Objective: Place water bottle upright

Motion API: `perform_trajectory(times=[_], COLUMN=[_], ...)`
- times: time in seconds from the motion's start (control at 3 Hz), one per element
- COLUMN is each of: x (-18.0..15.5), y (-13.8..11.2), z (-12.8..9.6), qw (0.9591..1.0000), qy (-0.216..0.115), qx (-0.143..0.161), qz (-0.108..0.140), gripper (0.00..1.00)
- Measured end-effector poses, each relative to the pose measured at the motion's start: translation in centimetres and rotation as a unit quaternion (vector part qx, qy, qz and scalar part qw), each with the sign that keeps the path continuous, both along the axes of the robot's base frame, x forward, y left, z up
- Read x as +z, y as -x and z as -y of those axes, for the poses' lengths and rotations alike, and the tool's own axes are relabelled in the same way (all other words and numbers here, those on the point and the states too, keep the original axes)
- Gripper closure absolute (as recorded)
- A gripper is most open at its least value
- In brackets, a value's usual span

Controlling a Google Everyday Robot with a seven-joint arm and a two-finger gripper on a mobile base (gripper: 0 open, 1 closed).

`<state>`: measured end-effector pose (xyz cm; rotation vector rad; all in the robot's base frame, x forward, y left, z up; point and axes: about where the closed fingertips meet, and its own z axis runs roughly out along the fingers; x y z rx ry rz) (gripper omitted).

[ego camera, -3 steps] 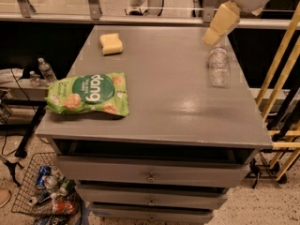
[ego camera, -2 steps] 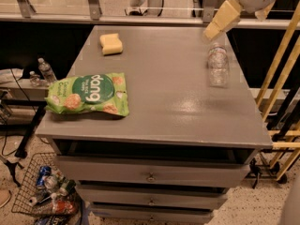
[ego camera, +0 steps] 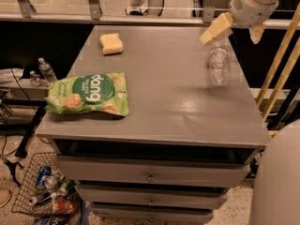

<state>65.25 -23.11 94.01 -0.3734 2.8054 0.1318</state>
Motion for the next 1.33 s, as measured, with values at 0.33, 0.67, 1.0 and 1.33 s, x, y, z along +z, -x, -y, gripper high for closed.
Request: perform_trajectory(times=[0.33, 0.67, 1.0, 1.33], x=[-2.8, -4.1, -5.0, -6.3], y=[-2.1, -3.4, -5.0, -6.4], z=[-0.4, -0.5, -0.9, -1.1], qw=[0.9989, 0.9975, 0.9966, 0.9956], qy=[-0.001, 0.0, -0.002, -0.004], qx=[-0.032, -0.051, -0.066, -0.077], qz=[-0.034, -0.048, -0.05, -0.054], gripper=[0.0, 0.0, 0.0, 0.0])
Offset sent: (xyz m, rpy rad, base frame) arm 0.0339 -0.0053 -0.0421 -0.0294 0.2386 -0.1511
